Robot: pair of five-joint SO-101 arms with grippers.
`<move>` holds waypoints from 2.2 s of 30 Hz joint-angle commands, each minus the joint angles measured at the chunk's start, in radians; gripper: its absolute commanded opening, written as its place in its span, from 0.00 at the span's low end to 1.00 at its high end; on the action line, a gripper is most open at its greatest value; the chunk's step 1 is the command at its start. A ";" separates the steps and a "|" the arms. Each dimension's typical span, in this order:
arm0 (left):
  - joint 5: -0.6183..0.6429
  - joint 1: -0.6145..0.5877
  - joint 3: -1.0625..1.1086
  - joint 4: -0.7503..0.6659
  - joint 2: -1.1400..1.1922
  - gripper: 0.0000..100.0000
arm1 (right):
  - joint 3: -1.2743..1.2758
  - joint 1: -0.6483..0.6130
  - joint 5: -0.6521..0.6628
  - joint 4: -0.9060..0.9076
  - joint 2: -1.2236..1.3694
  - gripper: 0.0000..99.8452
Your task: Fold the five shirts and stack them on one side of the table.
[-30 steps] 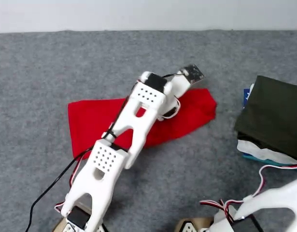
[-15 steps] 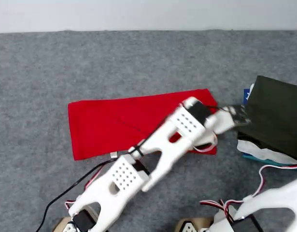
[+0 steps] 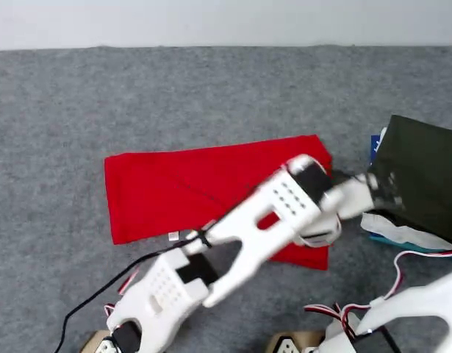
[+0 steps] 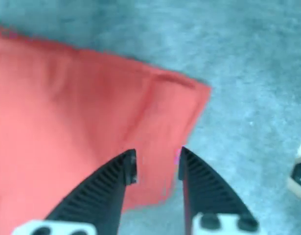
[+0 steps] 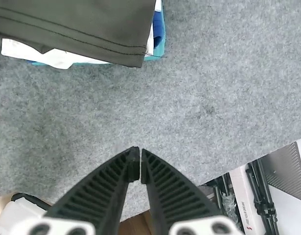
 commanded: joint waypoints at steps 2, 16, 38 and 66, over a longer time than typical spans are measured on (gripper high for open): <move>-0.006 -0.107 -0.010 -0.025 -0.081 0.15 | -0.003 0.001 0.009 0.039 -0.022 0.02; 0.094 -0.172 -0.012 -0.367 0.144 0.01 | 0.043 0.001 0.009 0.039 -0.031 0.02; -0.029 -0.097 -0.409 -0.138 0.316 0.01 | 0.103 0.001 0.008 0.039 -0.105 0.02; 0.040 -0.049 -0.829 0.031 0.443 0.06 | 0.104 -0.018 0.009 0.038 -0.130 0.02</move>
